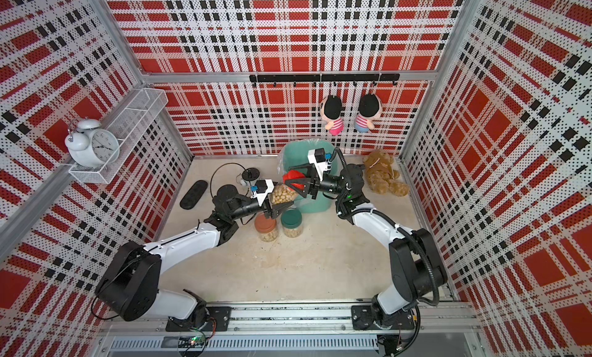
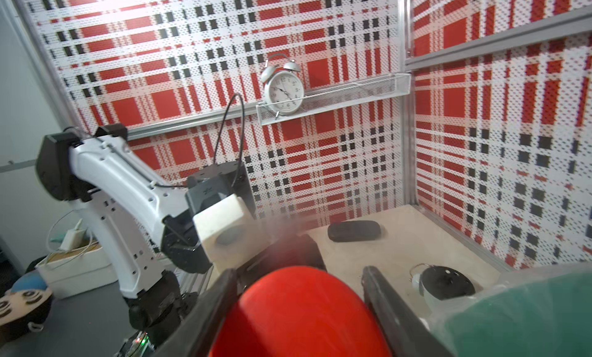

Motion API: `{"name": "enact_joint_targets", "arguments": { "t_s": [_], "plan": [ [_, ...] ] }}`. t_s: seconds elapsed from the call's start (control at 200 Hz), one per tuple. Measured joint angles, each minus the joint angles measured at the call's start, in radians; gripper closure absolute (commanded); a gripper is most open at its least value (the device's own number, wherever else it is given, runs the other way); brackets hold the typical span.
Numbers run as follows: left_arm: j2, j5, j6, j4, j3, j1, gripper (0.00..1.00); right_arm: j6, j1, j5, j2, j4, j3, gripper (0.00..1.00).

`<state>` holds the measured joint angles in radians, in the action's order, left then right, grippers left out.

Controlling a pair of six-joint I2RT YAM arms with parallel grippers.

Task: Empty moldy peanuts from jars
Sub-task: Unscrew the lid from the jar.

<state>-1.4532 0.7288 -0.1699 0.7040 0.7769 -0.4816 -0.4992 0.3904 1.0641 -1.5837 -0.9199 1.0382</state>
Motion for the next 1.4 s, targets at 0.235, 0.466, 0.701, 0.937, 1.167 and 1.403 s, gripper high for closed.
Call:
{"name": "enact_joint_targets", "arguments": {
  "t_s": [0.235,0.466,0.701,0.937,1.167,1.403],
  "plan": [
    [-0.014,0.050,0.013,-0.050,0.020,0.016,1.00,-0.241,-0.051,0.194,-0.176,-0.399,0.103,0.05],
    [-0.014,0.029,0.007,-0.063,0.020,0.018,1.00,-0.292,-0.079,0.123,-0.129,-0.483,0.061,0.00],
    [-0.012,-0.058,-0.019,-0.069,0.019,0.012,1.00,-0.137,-0.067,-0.061,0.037,-0.126,0.023,0.00],
    [0.005,-0.174,-0.042,-0.049,0.009,-0.014,1.00,0.040,0.003,-0.348,0.200,0.277,0.038,0.00],
    [0.016,-0.243,-0.044,0.000,-0.020,-0.031,1.00,0.033,0.078,-0.581,0.208,0.428,0.003,0.00],
    [0.016,-0.274,-0.044,0.029,-0.028,-0.037,1.00,-0.014,0.131,-0.676,0.191,0.459,-0.025,0.00]
  ]
}}
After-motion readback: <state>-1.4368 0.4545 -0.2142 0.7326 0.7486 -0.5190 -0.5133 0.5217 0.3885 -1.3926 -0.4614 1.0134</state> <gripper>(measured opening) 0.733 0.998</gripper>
